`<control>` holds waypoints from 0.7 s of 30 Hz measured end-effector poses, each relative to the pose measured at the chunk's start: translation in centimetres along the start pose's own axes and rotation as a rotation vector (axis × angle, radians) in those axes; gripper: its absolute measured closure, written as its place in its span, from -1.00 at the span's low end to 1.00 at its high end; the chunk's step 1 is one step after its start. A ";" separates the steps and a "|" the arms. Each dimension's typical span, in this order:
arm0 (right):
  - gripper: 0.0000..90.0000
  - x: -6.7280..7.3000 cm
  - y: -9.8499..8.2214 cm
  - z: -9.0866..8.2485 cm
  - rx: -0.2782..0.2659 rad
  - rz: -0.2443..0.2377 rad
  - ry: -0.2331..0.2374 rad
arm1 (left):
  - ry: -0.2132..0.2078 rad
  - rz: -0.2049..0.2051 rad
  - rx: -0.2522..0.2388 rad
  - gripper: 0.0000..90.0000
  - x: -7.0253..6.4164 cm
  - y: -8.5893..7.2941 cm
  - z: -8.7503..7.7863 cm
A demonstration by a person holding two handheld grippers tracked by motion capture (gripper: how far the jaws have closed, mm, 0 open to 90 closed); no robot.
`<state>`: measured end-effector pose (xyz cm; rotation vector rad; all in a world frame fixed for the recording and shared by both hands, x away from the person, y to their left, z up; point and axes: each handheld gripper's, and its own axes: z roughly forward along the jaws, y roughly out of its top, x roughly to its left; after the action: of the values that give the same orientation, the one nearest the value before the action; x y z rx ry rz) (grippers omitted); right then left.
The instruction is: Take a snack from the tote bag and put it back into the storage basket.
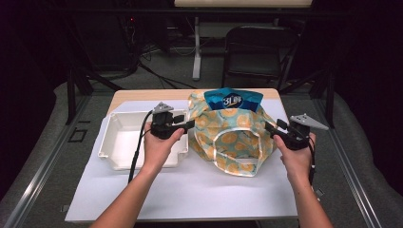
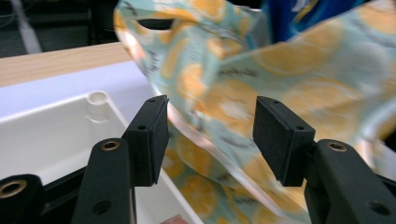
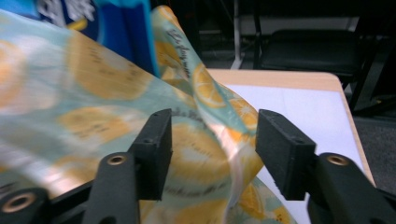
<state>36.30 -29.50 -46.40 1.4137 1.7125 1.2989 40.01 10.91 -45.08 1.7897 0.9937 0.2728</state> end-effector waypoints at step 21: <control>0.67 7.4 -3.5 -1.4 -0.016 -0.178 0.128 | -0.003 0.184 0.033 -0.32 -8.0 -2.9 2.8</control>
<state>31.56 -22.89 -47.92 1.1611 1.8610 1.3255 35.18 3.59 -46.76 1.9141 0.8366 0.3690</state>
